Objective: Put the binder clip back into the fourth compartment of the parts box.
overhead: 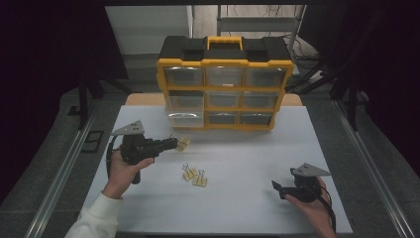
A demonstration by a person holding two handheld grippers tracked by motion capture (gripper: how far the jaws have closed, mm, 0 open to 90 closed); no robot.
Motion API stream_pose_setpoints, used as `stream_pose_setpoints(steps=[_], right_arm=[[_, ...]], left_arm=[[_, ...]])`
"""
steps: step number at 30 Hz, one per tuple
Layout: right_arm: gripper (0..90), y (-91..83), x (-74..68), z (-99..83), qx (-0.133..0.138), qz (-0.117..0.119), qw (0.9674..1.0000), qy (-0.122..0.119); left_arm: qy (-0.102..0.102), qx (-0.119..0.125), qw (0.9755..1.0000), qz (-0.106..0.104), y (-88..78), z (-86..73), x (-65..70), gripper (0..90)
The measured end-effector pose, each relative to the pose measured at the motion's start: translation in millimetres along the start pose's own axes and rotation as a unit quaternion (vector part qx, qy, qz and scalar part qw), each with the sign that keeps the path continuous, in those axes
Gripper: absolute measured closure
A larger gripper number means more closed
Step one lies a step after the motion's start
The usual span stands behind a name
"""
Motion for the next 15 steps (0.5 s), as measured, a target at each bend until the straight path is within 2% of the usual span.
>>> stream_pose_setpoints(steps=[6,15], right_arm=[[15.5,-0.3,0.5,0.1,0.001,-0.001,1.0,0.002],[15.9,-0.3,1.5,0.4,0.003,-0.003,1.0,0.001]], left_arm=[[0.014,0.008,0.9999,0.001,1.8,8.4,5.0,89.2],[0.024,0.013,0.9996,-0.001,4.4,17.4,7.8,89.2]])
Point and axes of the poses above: each handheld gripper's, and its own axes: y roughly forward along the jaws, z roughly out of its top, x roughly to its right, the point moved 6 cm from there along y, roughly forward along the jaws, and after that the axes turned 12 degrees about -z, right-handed, at the moved point
